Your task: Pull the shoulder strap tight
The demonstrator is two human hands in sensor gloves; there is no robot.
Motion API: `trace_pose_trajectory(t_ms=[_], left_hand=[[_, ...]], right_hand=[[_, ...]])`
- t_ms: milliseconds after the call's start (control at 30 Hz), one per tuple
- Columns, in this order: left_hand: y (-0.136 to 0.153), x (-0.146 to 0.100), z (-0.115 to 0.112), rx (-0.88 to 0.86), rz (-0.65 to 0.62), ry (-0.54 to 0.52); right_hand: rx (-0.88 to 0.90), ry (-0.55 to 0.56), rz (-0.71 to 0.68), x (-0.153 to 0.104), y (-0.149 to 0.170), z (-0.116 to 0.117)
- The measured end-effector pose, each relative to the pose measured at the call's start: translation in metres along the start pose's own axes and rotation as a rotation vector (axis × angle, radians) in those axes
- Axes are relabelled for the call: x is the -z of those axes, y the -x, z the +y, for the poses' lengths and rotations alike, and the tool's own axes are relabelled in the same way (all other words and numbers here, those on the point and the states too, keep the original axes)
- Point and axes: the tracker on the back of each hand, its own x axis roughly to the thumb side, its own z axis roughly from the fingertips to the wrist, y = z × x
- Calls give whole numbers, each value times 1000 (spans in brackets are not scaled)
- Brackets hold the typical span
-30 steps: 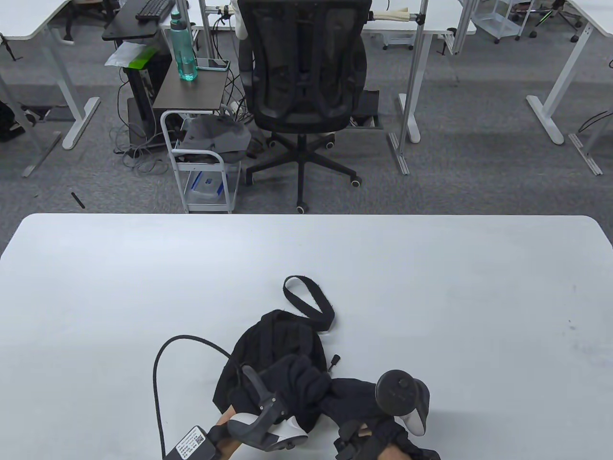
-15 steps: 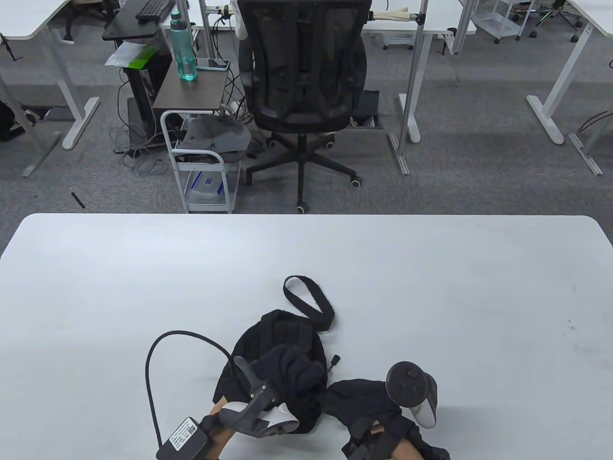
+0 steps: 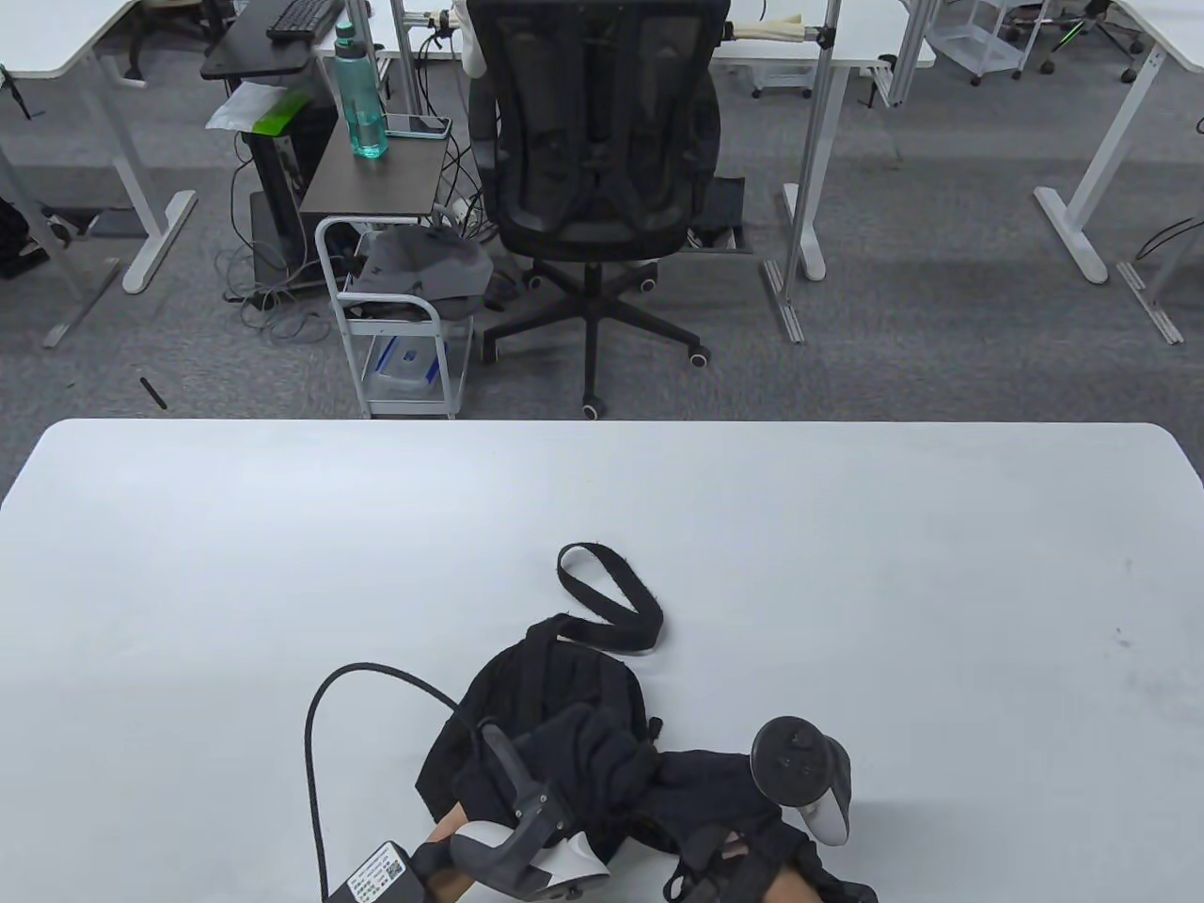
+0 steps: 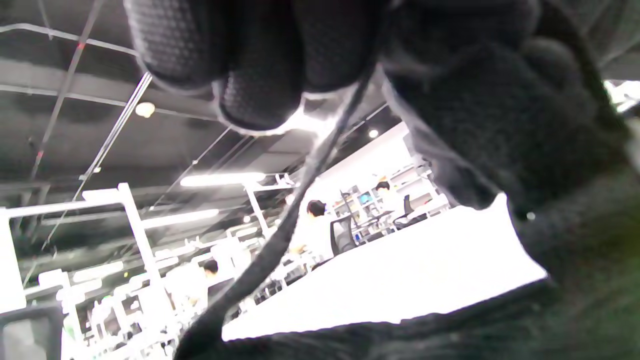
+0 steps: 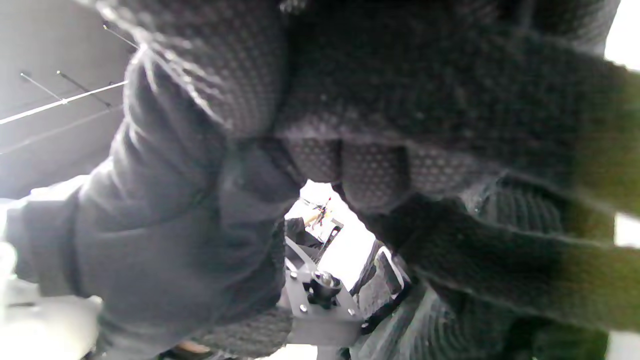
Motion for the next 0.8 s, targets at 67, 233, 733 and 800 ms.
trace_pose_trajectory(t_ms=[67,233,733,800], left_hand=[[4,1,-5,-39,16,10],[20,8,-12,38,41,49],[13,14,-6,-39,52,50],[11,14,-6,14,37,50]], right_hand=[[11,7,8,1,1,0],[-9,37,25,5,3,-6],[-40,97,40,6,5,-3],[-54,84,46,6,4,-3]])
